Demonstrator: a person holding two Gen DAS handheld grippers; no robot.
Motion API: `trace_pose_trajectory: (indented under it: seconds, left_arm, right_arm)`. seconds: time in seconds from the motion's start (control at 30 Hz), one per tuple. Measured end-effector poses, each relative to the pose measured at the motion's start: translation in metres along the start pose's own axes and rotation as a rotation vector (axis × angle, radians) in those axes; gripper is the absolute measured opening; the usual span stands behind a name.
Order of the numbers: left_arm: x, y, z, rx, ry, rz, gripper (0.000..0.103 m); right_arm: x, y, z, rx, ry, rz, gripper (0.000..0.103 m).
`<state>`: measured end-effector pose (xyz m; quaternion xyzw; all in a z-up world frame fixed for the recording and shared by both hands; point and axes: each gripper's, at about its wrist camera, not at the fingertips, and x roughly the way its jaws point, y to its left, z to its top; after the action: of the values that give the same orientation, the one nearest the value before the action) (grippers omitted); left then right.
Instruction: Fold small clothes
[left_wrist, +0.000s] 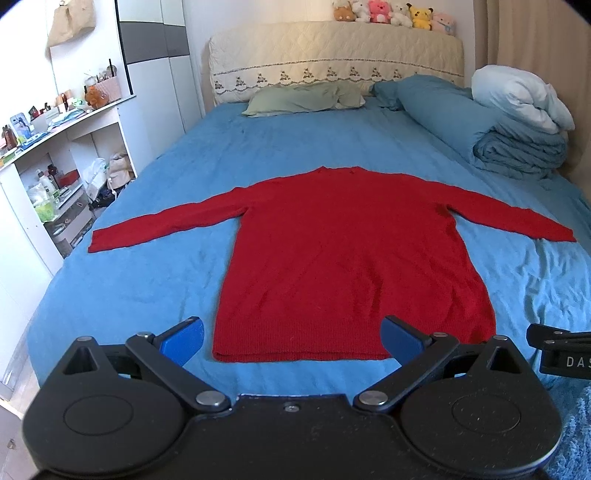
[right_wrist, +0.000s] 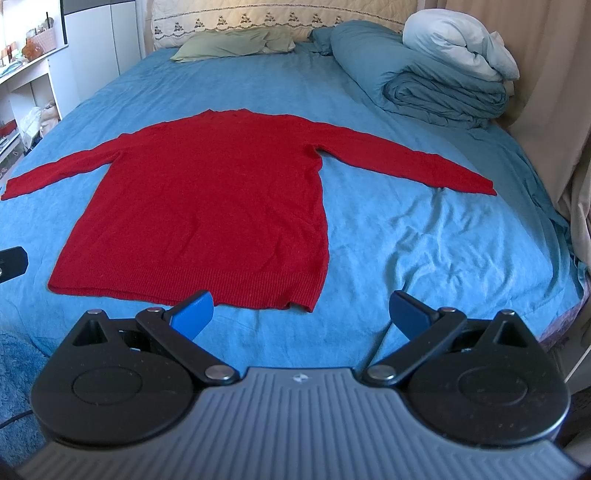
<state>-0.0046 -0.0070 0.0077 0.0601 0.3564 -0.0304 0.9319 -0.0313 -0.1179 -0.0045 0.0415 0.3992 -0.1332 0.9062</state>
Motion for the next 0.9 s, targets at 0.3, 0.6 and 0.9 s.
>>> trace_pose_trajectory:
  seconds: [0.3, 0.6, 0.9]
  left_arm:
    - [0.0009, 0.0018, 0.0009, 0.004, 0.009, -0.008, 0.103]
    - [-0.0011, -0.0005, 0.0001, 0.013, -0.003, 0.014, 0.103]
    - [0.0002, 0.0013, 0.0014, 0.005, 0.004, -0.004, 0.103]
  right_arm:
    - [-0.0003, -0.0012, 0.0003, 0.01, -0.001, 0.003, 0.103]
    - [-0.0021, -0.0016, 0.0, 0.007, -0.006, -0.001, 0.103]
    - [-0.0028, -0.0006, -0.0001, -0.002, -0.01, 0.0, 0.103]
